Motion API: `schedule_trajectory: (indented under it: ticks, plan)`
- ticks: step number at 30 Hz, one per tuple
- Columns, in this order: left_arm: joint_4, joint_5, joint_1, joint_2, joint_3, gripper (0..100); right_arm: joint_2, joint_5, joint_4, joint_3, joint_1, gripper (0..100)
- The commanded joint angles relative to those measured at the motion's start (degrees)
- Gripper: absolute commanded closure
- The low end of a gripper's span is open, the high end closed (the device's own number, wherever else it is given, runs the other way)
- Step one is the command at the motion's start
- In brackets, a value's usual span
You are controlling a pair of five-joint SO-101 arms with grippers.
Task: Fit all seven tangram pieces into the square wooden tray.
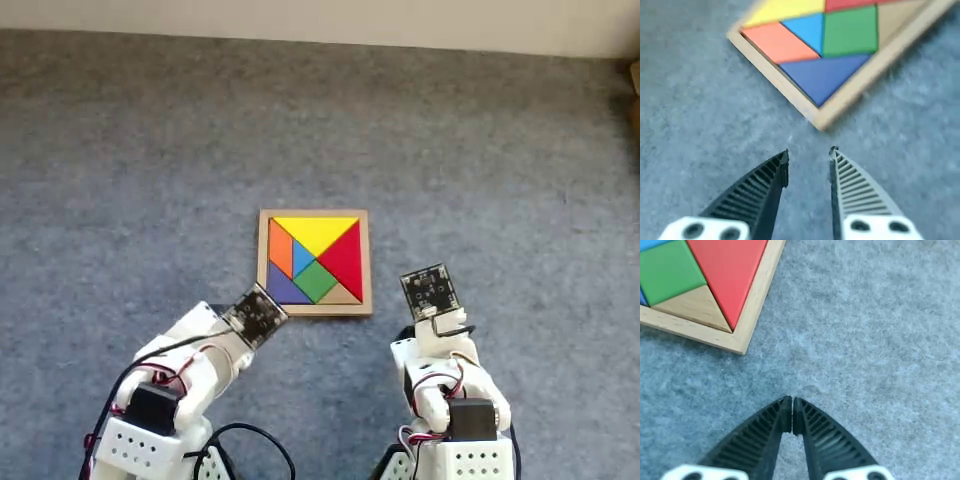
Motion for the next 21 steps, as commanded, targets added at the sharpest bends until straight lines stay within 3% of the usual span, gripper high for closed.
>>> schedule_trajectory:
  ticks: [1, 7, 13, 18, 21]
  plan:
    - [7.3, -4.6, -0.3, -2.1, 1.1, 86, -1.0, 0.1, -1.1, 6.5, 0.1, 97.4]
    - [8.9, -1.1, -0.3, -2.6, 1.1, 86, -1.0, -0.3, -1.3, 6.5, 0.1, 97.4]
    - [9.0, 14.9, -0.3, -2.6, 1.1, 86, -1.0, -1.1, -1.6, 6.5, 0.0, 97.4]
    - [9.0, 29.2, -0.9, -2.4, 1.1, 86, -1.0, -13.7, -5.5, 6.6, 0.1, 97.4]
    - [9.0, 33.0, -3.8, -2.6, 1.1, 86, -1.0, -19.2, -6.0, 6.6, 0.1, 97.4]
